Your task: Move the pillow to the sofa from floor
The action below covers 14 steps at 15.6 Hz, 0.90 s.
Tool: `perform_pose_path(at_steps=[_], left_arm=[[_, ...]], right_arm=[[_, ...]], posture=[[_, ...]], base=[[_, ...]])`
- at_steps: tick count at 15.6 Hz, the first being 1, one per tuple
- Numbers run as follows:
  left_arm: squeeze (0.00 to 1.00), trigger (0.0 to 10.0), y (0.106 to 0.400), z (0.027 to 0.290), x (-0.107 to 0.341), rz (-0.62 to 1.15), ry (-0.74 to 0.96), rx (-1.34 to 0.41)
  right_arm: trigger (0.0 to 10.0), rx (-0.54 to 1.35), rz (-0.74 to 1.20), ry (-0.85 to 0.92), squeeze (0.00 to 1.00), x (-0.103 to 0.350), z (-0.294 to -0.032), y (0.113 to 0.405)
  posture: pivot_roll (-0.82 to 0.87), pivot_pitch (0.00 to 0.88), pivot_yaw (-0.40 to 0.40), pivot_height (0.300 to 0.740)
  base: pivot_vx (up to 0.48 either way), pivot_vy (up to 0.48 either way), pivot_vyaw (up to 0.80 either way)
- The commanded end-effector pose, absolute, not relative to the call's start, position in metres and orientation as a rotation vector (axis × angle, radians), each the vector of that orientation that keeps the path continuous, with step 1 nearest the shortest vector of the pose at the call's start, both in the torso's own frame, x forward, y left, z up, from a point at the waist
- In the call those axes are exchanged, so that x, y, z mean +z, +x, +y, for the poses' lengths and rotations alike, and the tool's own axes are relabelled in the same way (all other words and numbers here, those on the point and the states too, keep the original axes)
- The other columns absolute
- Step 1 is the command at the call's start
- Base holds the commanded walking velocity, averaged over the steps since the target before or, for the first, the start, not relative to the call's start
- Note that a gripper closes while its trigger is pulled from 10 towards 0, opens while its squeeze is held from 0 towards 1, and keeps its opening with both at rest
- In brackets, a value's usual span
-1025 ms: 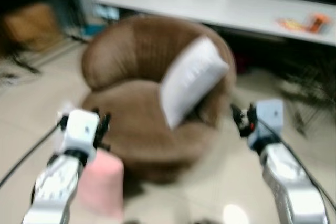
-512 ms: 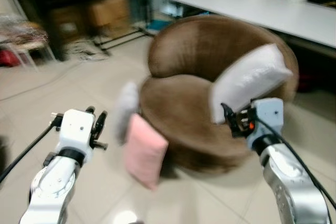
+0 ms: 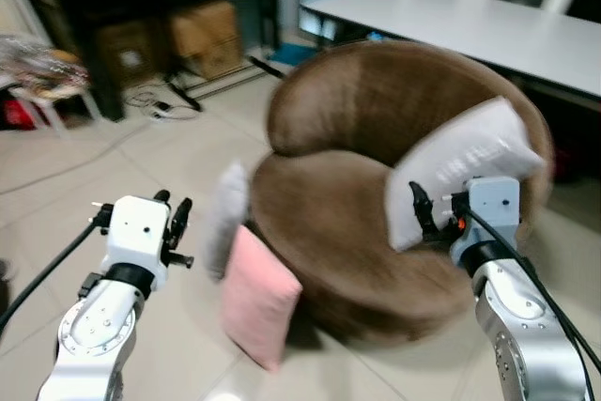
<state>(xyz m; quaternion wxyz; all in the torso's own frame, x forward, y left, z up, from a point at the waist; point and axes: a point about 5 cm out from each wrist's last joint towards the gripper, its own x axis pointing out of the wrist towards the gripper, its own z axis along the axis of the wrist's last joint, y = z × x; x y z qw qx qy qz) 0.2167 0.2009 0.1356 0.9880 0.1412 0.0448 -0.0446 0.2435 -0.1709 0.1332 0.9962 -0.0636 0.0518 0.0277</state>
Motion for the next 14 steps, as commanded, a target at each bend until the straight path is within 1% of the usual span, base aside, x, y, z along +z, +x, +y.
perform_pose_path(at_steps=[1,5,8,10,11,12,14], left_arm=[[0.00,10.0,0.216,0.206,0.137,0.088,0.290,-0.075],[0.00,10.0,0.215,0.204,0.137,0.089,0.289,-0.081],[0.00,10.0,0.214,0.204,0.136,0.091,0.292,-0.086],[0.00,10.0,0.213,0.204,0.135,0.092,0.293,-0.088],[0.00,10.0,0.212,0.203,0.135,0.094,0.295,-0.092],[0.00,10.0,0.212,0.203,0.134,0.094,0.295,-0.094],[0.00,10.0,0.212,0.203,0.134,0.095,0.299,-0.092]], right_arm=[[10.0,0.108,0.096,-0.118,1.00,0.134,-0.162,0.243],[10.0,0.230,0.088,-0.084,1.00,0.133,-0.151,0.238],[10.0,0.275,0.064,-0.122,1.00,0.133,-0.152,0.237],[10.0,0.296,0.049,-0.076,1.00,0.133,-0.152,0.235],[10.0,0.262,0.036,-0.062,1.00,0.134,-0.157,0.236],[10.0,0.236,0.038,-0.090,1.00,0.134,-0.161,0.238],[10.0,0.206,0.070,-0.084,1.00,0.130,-0.165,0.239]], posture=[[-0.02,0.000,-0.027,0.740],[-0.02,0.000,-0.031,0.740],[-0.02,0.000,-0.032,0.740],[-0.02,0.000,-0.032,0.740],[-0.02,0.000,-0.032,0.740],[-0.02,0.000,-0.032,0.740],[-0.02,0.000,-0.031,0.740]], base=[[0.446,0.000,0.43],[0.445,0.000,0.80],[0.442,0.000,0.80],[0.446,0.000,0.80],[0.405,0.000,0.00],[0.000,0.000,0.00],[0.000,0.000,0.00]])
